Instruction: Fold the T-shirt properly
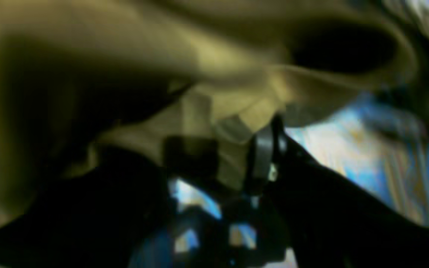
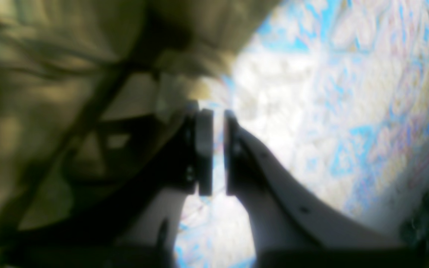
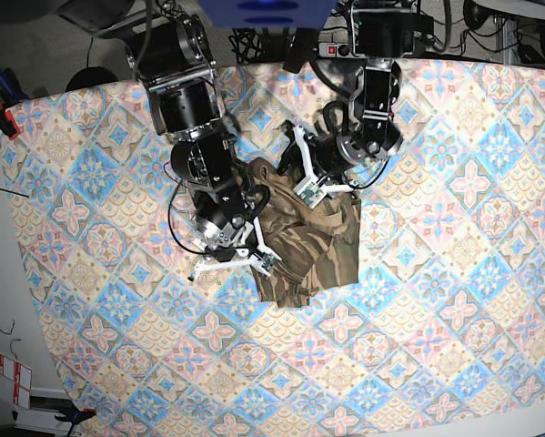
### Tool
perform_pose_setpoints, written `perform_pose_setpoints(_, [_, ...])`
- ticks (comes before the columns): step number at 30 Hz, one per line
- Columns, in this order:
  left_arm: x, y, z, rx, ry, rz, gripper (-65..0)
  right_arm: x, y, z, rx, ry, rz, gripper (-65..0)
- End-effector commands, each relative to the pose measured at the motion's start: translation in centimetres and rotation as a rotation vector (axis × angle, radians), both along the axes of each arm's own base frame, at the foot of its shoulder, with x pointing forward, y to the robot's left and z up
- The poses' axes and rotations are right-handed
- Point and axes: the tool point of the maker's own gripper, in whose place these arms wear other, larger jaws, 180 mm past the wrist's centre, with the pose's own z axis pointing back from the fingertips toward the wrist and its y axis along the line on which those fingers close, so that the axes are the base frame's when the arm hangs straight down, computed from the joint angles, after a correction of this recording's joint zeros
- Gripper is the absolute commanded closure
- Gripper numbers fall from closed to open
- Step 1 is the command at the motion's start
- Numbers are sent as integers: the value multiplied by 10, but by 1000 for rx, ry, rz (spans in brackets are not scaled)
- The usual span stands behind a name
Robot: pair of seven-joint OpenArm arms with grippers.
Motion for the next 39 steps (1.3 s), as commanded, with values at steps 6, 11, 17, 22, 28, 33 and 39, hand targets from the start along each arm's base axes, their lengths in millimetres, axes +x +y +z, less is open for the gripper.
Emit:
perform_pose_setpoints(6, [56,63,-2,135,7,151,-266,-46,-6,-24,-69,81,9,-42])
perform_pose_setpoints(11, [86,76,6,120,-4,188,-266,-77,1,-27,-155,69,111,-42])
perform_pose_setpoints(17, [94,84,21,140,-57,201,-264,-72,4,-11,-146,15,105,-42])
perform_pose_setpoints(22, [66,100,41,213,-145,201,-171,-52,-25,21,-111,-74,-29,-42])
perform_pose_setpoints(28, [33,112,61,246,-216,211,-94,-54,-52,46,-30,-136,-190,-42])
perform_pose_setpoints(33, [-2,93,80,128,-345,185,-22,-66,-82,66,110,-243,-439,-42])
perform_pose_setpoints(39, [-30,100,103,40,-446,261,-22,-104,-84,46,172,-196,-552,-42])
